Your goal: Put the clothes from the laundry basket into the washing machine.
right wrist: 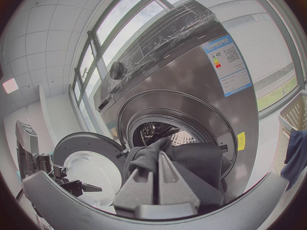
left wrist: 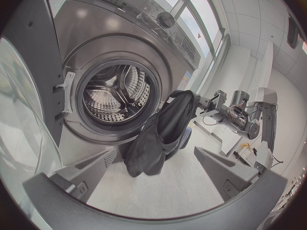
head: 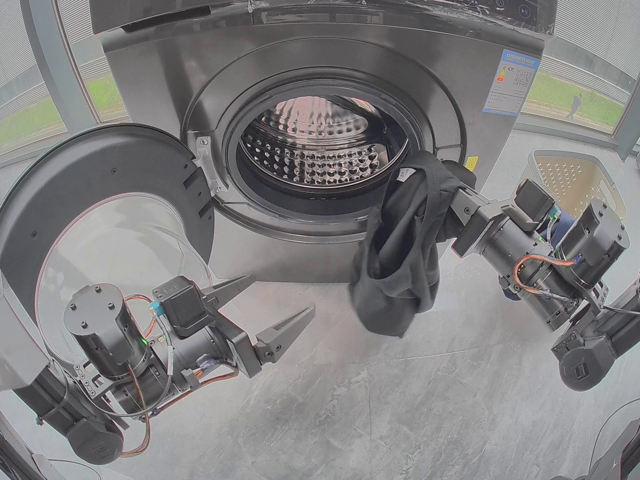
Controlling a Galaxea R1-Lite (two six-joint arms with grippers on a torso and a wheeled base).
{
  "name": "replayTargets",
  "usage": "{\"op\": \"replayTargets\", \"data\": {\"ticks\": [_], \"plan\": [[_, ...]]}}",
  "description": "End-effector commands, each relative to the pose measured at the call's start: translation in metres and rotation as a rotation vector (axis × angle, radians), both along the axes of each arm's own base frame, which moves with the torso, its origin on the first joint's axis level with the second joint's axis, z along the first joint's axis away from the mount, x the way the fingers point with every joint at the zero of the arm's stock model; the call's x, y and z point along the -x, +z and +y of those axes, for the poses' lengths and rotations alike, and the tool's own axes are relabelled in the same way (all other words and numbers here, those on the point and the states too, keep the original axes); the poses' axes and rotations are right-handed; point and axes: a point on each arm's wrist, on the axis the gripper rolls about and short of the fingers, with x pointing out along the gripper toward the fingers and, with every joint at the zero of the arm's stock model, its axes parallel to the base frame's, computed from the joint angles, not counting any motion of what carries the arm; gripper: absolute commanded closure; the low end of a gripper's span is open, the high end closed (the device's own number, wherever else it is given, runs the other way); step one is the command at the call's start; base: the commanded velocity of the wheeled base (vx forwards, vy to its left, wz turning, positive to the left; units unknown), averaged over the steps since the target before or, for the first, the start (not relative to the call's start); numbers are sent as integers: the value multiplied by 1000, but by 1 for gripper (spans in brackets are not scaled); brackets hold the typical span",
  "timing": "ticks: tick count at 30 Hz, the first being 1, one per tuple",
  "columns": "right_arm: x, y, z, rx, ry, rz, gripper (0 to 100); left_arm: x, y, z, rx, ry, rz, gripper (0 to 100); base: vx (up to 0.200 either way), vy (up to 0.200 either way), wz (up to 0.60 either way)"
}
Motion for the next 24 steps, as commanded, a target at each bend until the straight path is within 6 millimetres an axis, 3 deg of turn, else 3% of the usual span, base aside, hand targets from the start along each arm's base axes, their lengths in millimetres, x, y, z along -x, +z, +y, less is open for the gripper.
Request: {"op": "replayTargets", "data": {"ticks": [1,10,17,24], "plan": [[1,-2,0,3,2,5,100,-1,-5,-1,-13,0,18,0,0,0,0],[6,-9,-3,36,48,25,100,-1,-13,-4,-33,-10,42,0,0,0,0],[8,-8,-3,40,74,20,100,-17,-29,-14,-61,-3,74,0,0,0,0],[9,-8,-3,41,76,20,100,-33,-32,-21,-55,8,61,0,0,0,0]]}}
